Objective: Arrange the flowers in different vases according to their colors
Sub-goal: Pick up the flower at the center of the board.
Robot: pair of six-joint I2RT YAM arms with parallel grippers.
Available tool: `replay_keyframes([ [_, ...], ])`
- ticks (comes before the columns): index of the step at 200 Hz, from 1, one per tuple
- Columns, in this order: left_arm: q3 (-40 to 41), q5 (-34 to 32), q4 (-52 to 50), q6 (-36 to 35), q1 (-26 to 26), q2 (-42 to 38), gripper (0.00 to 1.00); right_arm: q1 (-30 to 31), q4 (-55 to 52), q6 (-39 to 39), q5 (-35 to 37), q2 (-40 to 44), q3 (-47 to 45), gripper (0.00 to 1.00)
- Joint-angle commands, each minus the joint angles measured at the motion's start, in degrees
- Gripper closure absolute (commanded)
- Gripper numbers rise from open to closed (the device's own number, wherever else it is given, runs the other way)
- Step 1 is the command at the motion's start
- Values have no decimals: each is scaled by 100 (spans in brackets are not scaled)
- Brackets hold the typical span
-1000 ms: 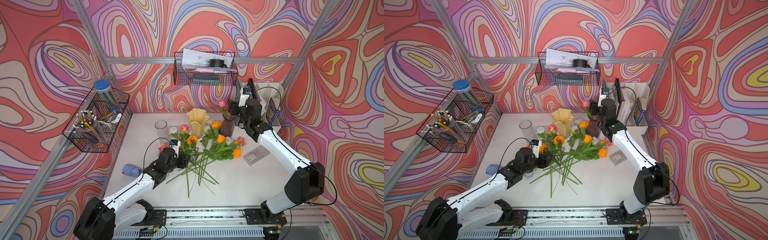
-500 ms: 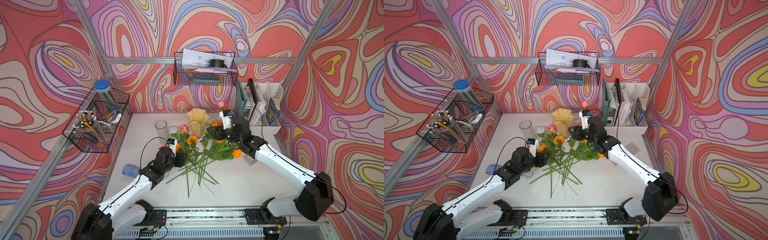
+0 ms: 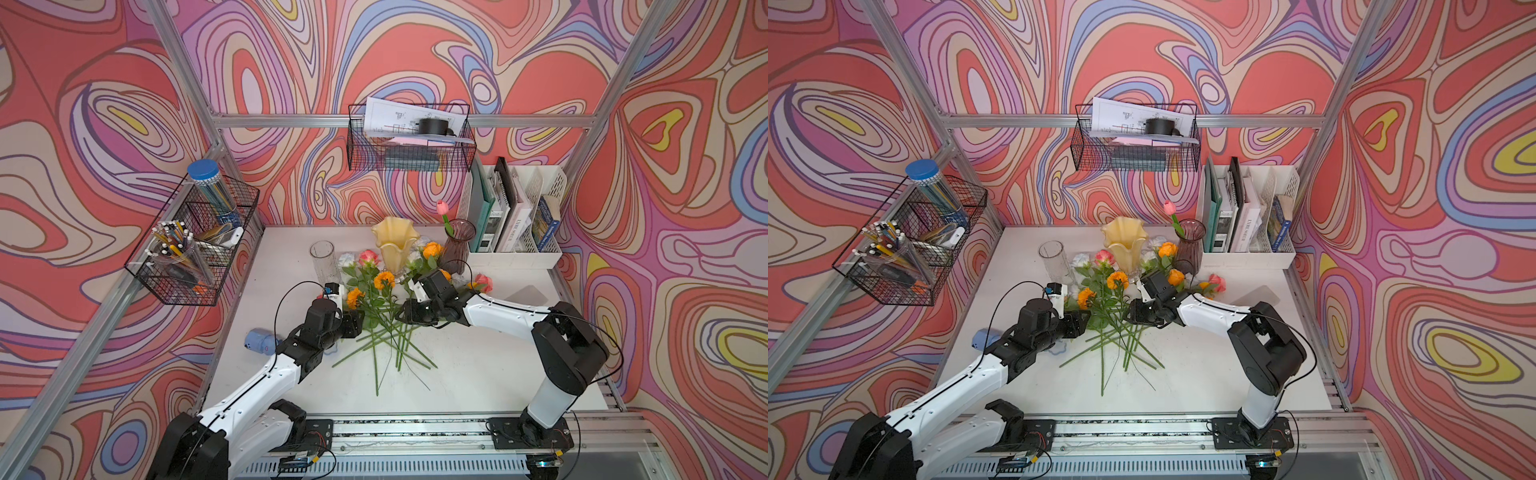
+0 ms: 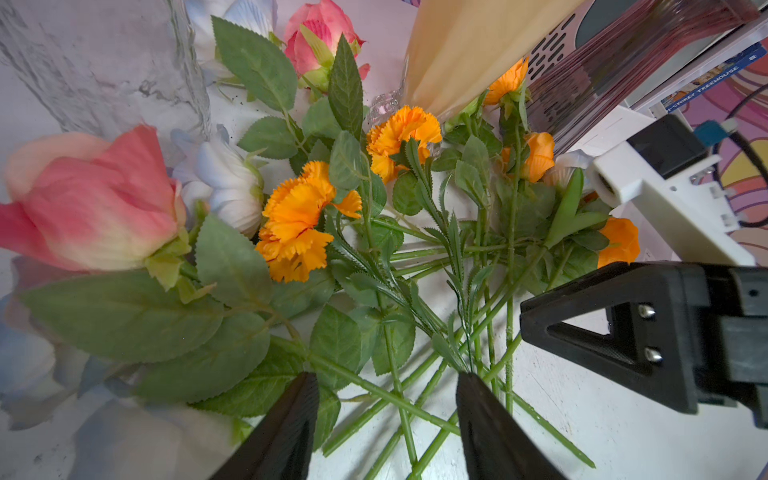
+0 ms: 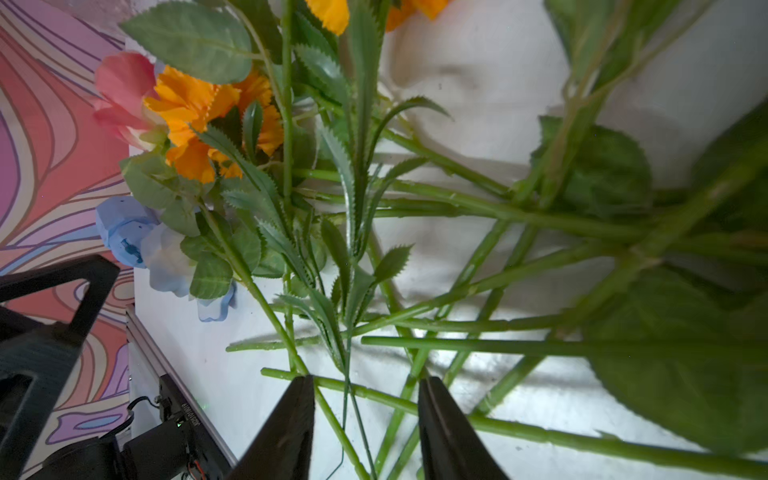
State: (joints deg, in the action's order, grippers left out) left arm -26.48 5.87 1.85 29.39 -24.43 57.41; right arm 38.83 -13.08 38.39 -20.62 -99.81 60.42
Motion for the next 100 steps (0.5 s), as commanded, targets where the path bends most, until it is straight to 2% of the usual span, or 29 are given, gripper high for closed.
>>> replay_keyframes([
  [1, 115, 29, -61, 6, 44, -124, 40, 118, 271, 202, -159, -135, -4, 58],
  [100, 169, 37, -65, 3, 88, -133, 40, 239, 565, 287, -174, -890, 117, 69],
])
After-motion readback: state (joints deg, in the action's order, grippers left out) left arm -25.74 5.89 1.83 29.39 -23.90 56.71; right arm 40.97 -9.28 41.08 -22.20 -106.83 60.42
